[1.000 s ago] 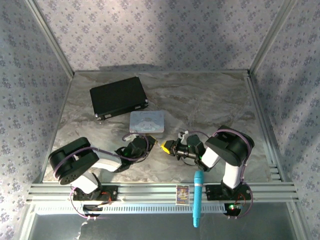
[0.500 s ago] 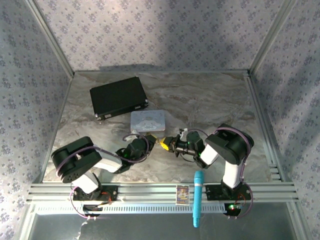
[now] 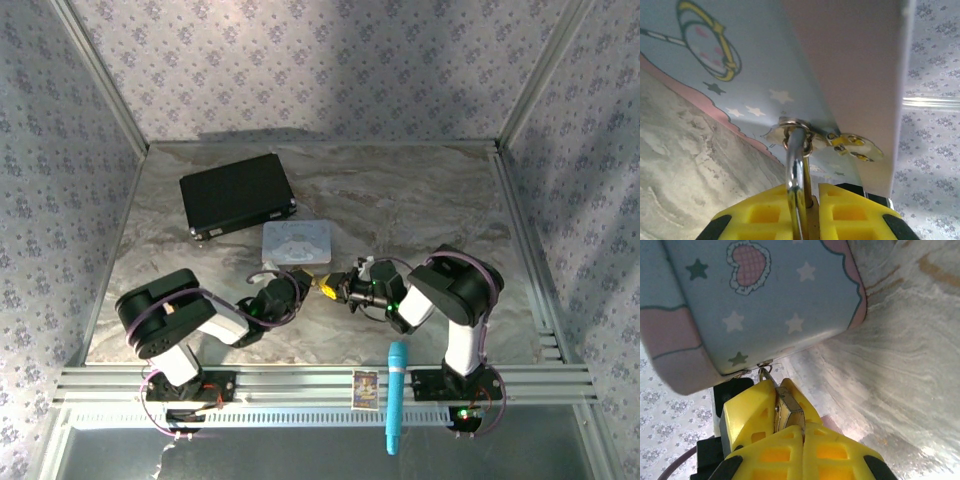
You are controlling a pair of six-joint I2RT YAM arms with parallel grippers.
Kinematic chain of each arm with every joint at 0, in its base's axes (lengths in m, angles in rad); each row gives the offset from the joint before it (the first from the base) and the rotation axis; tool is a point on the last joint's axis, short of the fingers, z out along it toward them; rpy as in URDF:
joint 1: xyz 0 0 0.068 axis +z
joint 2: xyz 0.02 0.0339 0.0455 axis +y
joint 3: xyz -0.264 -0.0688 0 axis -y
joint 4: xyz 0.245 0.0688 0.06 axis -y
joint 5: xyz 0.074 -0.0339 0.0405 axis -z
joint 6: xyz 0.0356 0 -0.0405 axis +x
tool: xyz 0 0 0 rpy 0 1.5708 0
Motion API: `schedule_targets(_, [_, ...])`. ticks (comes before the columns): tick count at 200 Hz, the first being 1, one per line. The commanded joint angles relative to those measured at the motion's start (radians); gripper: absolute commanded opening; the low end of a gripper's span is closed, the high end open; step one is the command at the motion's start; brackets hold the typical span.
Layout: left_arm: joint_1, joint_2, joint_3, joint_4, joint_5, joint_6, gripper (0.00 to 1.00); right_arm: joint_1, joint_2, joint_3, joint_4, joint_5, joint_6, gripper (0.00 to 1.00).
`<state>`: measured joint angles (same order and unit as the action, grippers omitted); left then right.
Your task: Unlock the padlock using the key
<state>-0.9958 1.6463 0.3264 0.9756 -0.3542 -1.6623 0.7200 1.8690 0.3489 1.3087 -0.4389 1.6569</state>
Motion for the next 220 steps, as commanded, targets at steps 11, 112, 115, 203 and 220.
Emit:
schedule_targets(11, [-0.075,-0.004,0.078,0.103,0.141,0.001,0.00,0.018,0.003,0.079,0.041,-0.017,-0.023,0.00])
schedule_targets(112, [-0.043,-0.126,0.095,-0.425,0.085,-0.106,0.00,-0.032,-0.329,-0.075,-0.551,0.067,-0.342,0.39])
schedule_targets(115, [-0.042,-0.127,0.096,-0.436,0.088,-0.107,0.00,-0.033,-0.347,-0.074,-0.579,0.069,-0.355,0.39])
schedule_targets(203, [-0.001,-0.221,0.156,-0.693,0.141,-0.040,0.00,0.106,-0.764,0.203,-1.502,0.544,-1.472,0.85])
schedule_targets(220, [0.012,-0.232,0.164,-0.703,0.161,-0.021,0.00,0.137,-0.725,0.209,-1.448,0.532,-1.577,0.73])
